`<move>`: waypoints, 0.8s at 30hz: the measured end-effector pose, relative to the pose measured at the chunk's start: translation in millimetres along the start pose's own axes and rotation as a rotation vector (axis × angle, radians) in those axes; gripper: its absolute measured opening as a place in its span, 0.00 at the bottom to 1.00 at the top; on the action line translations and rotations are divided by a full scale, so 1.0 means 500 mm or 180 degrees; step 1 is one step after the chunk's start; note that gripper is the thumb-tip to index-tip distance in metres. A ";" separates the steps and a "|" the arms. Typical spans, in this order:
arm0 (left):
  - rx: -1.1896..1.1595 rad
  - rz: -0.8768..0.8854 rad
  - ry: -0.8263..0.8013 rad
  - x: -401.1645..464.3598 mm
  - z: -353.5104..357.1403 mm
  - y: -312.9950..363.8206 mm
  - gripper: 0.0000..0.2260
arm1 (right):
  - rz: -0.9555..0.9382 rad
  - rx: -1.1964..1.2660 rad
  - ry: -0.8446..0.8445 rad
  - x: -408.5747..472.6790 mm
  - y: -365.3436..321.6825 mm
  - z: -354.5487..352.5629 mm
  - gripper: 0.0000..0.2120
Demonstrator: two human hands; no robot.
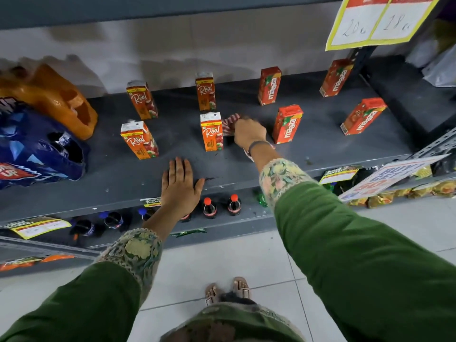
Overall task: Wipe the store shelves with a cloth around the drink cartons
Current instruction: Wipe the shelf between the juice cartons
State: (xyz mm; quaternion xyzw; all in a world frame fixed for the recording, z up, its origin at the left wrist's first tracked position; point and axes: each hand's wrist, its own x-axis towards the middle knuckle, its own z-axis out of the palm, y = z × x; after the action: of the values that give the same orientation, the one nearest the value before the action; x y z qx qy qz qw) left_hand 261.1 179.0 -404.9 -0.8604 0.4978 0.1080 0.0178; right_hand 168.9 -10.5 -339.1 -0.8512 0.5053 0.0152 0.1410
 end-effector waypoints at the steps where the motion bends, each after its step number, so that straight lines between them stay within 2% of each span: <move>1: -0.0012 -0.0008 0.0002 0.000 0.001 -0.001 0.31 | -0.0003 -0.0027 0.0040 -0.014 0.003 0.009 0.17; 6: 0.0033 -0.0001 0.0131 0.003 0.008 -0.004 0.31 | 0.0340 0.0036 0.0243 -0.094 0.012 0.024 0.16; 10: 0.0027 0.0002 0.0081 0.004 0.009 -0.004 0.31 | 0.0305 0.0258 0.0896 -0.074 -0.008 -0.015 0.13; 12: 0.0007 0.0006 0.0052 0.003 0.007 -0.003 0.31 | 0.0153 -0.0006 0.0752 -0.047 -0.012 -0.030 0.14; 15: 0.0001 -0.0002 0.0009 0.002 0.004 -0.003 0.31 | 0.0015 -0.0399 0.0144 -0.026 0.006 -0.016 0.17; 18: 0.0023 -0.0008 -0.0004 0.002 0.001 -0.003 0.31 | -0.0141 -0.0647 0.0047 -0.050 0.028 0.014 0.19; 21: -0.0024 -0.0023 0.0011 -0.002 0.002 -0.002 0.30 | -0.0324 -0.0581 0.0096 -0.112 0.038 0.037 0.20; 24: -0.0039 -0.0062 -0.0027 0.001 0.002 -0.001 0.30 | -0.0450 -0.0207 -0.0074 -0.188 0.053 0.057 0.20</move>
State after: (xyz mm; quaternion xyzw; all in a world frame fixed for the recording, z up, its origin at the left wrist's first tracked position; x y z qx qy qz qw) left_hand 261.3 179.1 -406.0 -0.8648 0.4886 0.1145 0.0156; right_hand 103.1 65.4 -356.5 -0.8886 0.4416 0.0315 0.1198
